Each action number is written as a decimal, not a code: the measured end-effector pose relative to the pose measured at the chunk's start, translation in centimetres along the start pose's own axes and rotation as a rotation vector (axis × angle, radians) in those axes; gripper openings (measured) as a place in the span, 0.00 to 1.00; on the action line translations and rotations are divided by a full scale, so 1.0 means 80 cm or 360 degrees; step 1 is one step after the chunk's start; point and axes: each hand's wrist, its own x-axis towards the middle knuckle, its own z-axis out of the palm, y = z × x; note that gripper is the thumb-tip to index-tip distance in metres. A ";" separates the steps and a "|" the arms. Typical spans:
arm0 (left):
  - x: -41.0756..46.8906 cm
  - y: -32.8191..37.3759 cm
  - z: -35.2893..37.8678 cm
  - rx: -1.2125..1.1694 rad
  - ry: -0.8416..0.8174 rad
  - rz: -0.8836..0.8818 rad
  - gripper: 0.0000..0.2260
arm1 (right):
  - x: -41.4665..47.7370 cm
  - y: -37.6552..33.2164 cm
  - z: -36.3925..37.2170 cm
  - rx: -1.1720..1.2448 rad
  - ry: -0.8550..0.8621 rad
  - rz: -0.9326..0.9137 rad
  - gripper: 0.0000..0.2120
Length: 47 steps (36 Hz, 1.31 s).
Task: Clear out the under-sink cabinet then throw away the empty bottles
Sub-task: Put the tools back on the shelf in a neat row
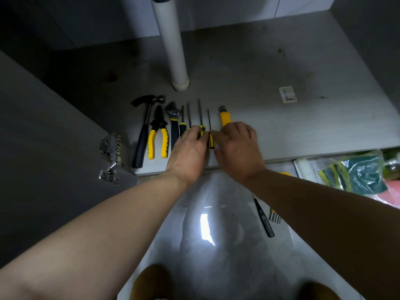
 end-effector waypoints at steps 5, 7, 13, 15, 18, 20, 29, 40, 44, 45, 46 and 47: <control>-0.001 0.008 -0.005 0.0112 0.0044 0.0017 0.22 | -0.008 0.039 -0.021 0.0135 0.0202 0.0218 0.19; -0.004 0.016 -0.009 0.0116 0.0154 0.0079 0.20 | -0.017 0.062 -0.029 0.0175 0.0231 0.0247 0.14; -0.033 0.070 0.017 0.0134 0.0090 0.0658 0.13 | -0.081 0.120 -0.037 0.0296 -0.0250 0.0275 0.06; -0.049 0.089 0.037 0.0088 -0.0211 0.0819 0.15 | -0.104 0.130 -0.032 0.0316 -0.0623 0.0290 0.08; -0.073 0.111 0.075 -0.0032 -0.0918 0.0730 0.26 | -0.138 0.140 -0.019 0.0375 -0.1180 0.0282 0.11; -0.084 0.124 0.095 -0.0101 -0.1316 0.0557 0.31 | -0.156 0.145 -0.012 0.0432 -0.1338 0.0360 0.17; -0.088 0.164 0.135 -0.0439 -0.1358 0.0370 0.28 | -0.176 0.129 0.039 0.0323 -0.1364 0.0463 0.33; -0.092 0.149 0.134 -0.0324 -0.1149 0.0157 0.12 | -0.184 0.135 0.054 0.0104 -0.1184 0.0428 0.29; -0.092 0.135 0.127 -0.0564 -0.1145 0.0119 0.06 | -0.180 0.151 0.048 0.0127 -0.1321 0.0343 0.18; -0.090 0.132 0.124 -0.0596 -0.1131 0.0123 0.06 | -0.179 0.154 0.046 0.0109 -0.1398 0.0289 0.15; -0.088 0.129 0.121 -0.0620 -0.1120 0.0130 0.06 | -0.177 0.155 0.042 0.0087 -0.1480 0.0243 0.13; -0.085 0.126 0.117 -0.0644 -0.1114 0.0140 0.07 | -0.175 0.155 0.038 0.0081 -0.1563 0.0211 0.13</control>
